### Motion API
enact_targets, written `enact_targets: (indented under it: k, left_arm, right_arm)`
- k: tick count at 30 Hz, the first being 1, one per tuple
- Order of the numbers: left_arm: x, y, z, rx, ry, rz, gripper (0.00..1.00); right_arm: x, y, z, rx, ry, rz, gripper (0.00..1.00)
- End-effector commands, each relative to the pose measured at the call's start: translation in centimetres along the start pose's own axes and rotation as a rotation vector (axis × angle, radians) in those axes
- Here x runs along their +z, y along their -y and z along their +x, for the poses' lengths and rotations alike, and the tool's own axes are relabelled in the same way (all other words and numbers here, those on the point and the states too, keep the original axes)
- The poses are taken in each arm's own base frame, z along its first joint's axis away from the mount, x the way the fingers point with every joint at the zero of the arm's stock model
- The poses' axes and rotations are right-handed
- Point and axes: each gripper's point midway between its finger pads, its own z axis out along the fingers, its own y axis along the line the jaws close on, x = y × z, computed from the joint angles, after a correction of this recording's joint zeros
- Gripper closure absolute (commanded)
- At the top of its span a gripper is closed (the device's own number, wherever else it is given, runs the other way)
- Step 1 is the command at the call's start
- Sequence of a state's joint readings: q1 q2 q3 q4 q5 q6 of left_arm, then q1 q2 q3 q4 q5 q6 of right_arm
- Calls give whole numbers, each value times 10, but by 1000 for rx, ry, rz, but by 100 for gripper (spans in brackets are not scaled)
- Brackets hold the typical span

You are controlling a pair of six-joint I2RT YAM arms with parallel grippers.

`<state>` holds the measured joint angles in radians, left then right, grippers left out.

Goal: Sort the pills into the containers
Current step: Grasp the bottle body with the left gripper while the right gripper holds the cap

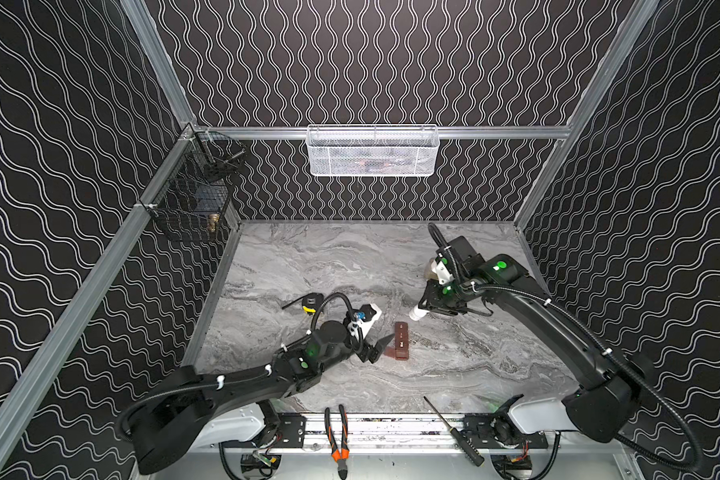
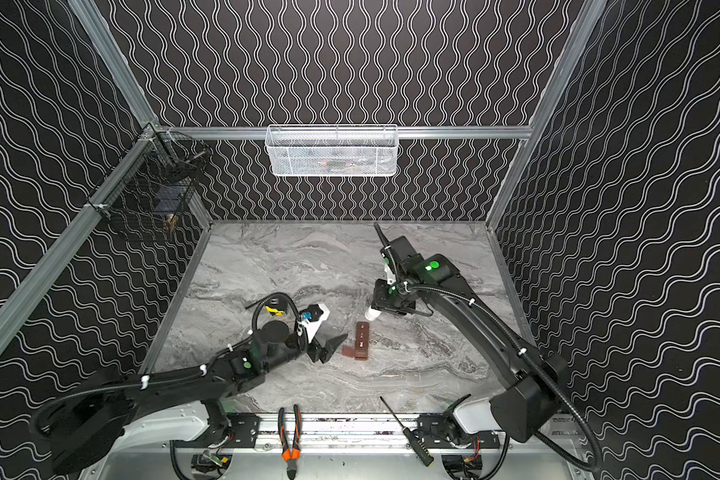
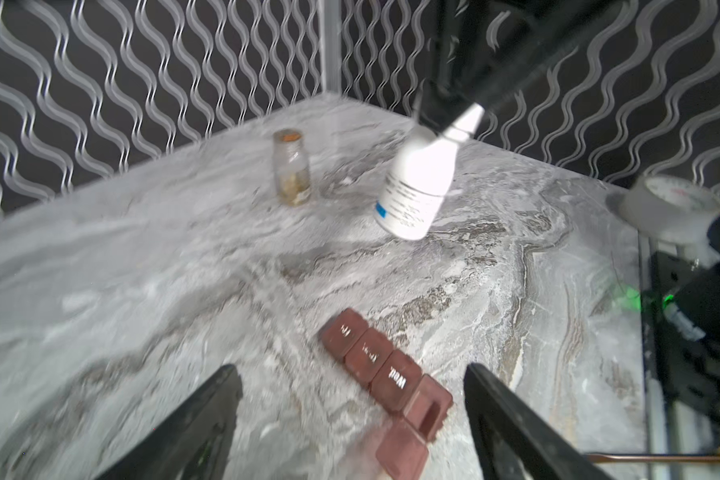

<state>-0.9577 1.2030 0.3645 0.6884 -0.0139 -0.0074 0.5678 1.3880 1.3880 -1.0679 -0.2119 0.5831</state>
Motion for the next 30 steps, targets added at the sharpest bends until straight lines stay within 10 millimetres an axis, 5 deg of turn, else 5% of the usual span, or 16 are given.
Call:
enact_targets:
  k: [1,13,30]
  left_arm:
    - [-4,15,-53,167,268,56,12]
    - [20,36,-43,234,300,171,11]
    - [40,45,-36,206,293,245,30]
  right_arm:
    - [-5,-9,8,-21,-32,-96,70]
    - [1,-11,22,-22,-124,-179,71]
    - [4,-18,28,-30,-175,-226,72]
